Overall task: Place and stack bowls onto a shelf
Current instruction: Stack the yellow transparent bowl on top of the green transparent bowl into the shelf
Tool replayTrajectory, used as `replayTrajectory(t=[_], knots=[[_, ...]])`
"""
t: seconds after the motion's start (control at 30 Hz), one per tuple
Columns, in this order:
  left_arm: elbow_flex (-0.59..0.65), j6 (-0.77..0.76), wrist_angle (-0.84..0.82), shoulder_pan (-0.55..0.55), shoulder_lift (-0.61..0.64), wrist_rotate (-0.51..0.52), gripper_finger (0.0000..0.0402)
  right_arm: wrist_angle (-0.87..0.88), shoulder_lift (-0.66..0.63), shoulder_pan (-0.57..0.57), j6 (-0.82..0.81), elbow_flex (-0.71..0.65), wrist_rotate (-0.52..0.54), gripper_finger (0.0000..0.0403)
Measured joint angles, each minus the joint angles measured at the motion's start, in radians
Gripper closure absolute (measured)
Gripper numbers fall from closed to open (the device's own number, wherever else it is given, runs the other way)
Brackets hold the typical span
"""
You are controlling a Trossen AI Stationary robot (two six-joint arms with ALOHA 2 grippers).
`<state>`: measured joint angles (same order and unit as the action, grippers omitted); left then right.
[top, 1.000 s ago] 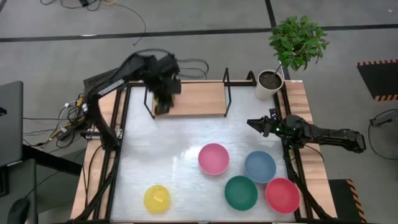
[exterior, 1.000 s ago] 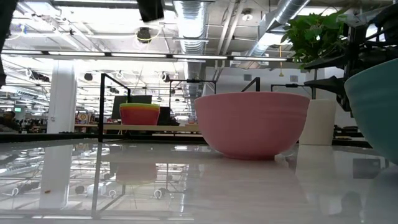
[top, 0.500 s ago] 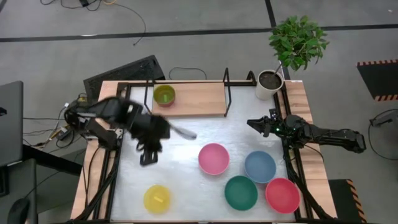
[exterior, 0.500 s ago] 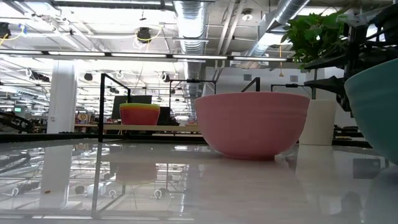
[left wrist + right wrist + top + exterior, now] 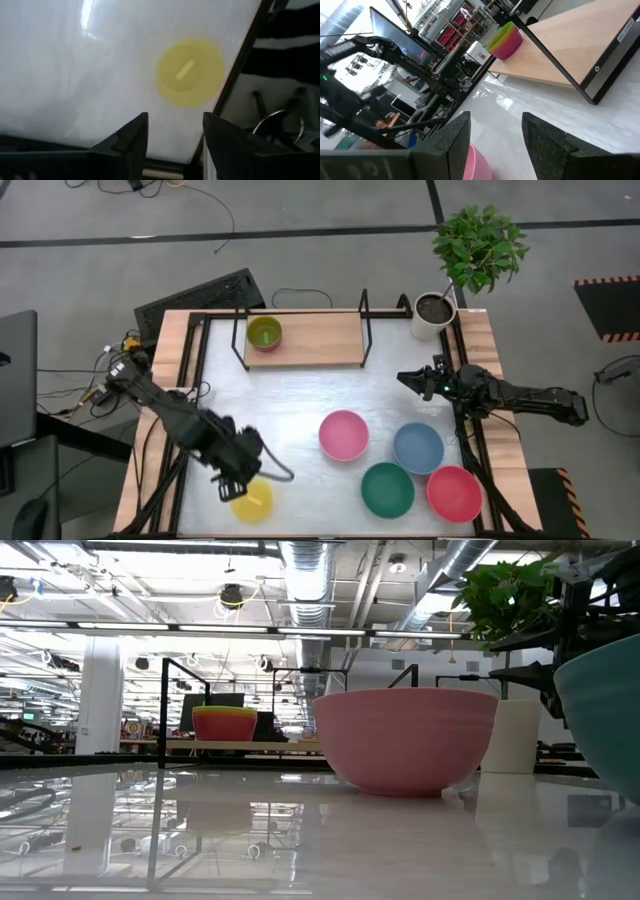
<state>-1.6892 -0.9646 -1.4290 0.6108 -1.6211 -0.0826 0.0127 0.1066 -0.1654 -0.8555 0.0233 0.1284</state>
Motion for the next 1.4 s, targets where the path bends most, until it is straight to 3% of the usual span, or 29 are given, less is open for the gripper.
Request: replayTrajectory(t=[0.37,0.63,0.83,0.97,1.17,1.4], knots=[[0.444,-0.073,0.487,0.073,0.0,-0.009,0.0202,0.0,0.0,0.0,-0.008,0.0,0.0,0.02],[0.665,-0.122,0.647,0.074,0.0,0.05,0.0202,0.0,0.0,0.0,-0.011,0.0,0.0,0.02],[0.779,-0.121,0.864,0.073,0.0,-0.005,0.0205,0.0,0.0,0.0,-0.025,0.0,0.0,0.02],[0.798,-0.129,0.911,0.073,0.0,-0.052,0.0245,0.0,0.0,0.0,-0.029,0.0,-0.001,0.02],[0.798,-0.201,0.914,0.07,0.0,-0.085,0.0381,0.0,0.0,0.0,-0.028,0.0,-0.002,0.02],[0.798,-0.251,0.919,0.032,0.024,-0.103,0.0401,0.0,0.0,0.0,-0.026,0.0,-0.002,0.02]])
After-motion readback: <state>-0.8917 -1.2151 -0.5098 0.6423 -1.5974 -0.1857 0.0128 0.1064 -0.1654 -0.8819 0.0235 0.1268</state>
